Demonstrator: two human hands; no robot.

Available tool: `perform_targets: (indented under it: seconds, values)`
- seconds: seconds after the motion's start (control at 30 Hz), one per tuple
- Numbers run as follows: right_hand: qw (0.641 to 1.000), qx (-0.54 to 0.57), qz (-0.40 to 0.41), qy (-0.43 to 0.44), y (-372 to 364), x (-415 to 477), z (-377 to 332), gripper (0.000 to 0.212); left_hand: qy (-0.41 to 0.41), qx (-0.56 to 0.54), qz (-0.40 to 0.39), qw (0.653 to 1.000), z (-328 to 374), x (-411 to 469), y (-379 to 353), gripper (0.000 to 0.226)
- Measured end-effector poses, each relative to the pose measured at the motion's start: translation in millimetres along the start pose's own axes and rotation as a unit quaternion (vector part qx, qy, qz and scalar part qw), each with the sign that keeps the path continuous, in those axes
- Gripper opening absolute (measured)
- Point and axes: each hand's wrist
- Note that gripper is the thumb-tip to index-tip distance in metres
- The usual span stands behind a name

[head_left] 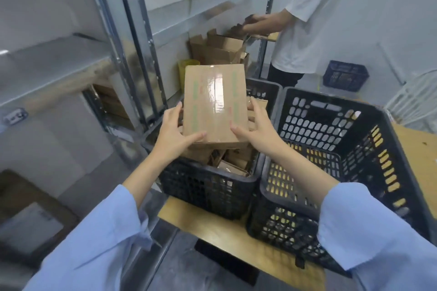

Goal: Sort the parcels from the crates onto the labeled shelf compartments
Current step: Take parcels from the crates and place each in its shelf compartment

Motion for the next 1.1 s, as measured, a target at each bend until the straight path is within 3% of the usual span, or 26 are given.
perform_targets:
  seconds: [0.3,0.5,0.63,0.77,0.93,1.1]
  values:
    - [0.996,-0.021,-0.04,0.078,23.4,-68.2,-19.6,0.093,0.0,-0.037,0.106,0.994,51.9,-98.2,0.7,0.079]
    - [0.986,0.039,-0.11,0.119,9.1,-105.2,-40.2,0.087,0.043,-0.05,0.172,0.983,77.7,-173.8,16.8,0.069]
    - [0.972,0.054,-0.162,0.159,-18.2,-128.3,-63.9,0.1,0.053,-0.023,0.229,0.972,85.5,-225.0,41.5,0.091]
    - [0.957,0.055,-0.224,0.177,-56.2,-151.8,-85.0,0.093,0.1,-0.007,0.276,0.956,93.4,-279.7,70.2,0.106]
    - [0.938,0.083,-0.286,0.179,-102.0,-184.3,-110.1,0.084,0.138,-0.013,0.343,0.929,96.5,-346.8,97.5,0.087]
    - [0.914,0.107,-0.355,0.165,-143.5,-220.2,-134.8,0.071,0.18,-0.024,0.406,0.896,94.8,-408.6,116.6,0.093]
Point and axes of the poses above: each hand's wrist, its own x-axis towards the middle knuckle, its own y-axis out of the back of the hand, z = x × y, and after that the axes turned 5 degrees about -y, right-handed
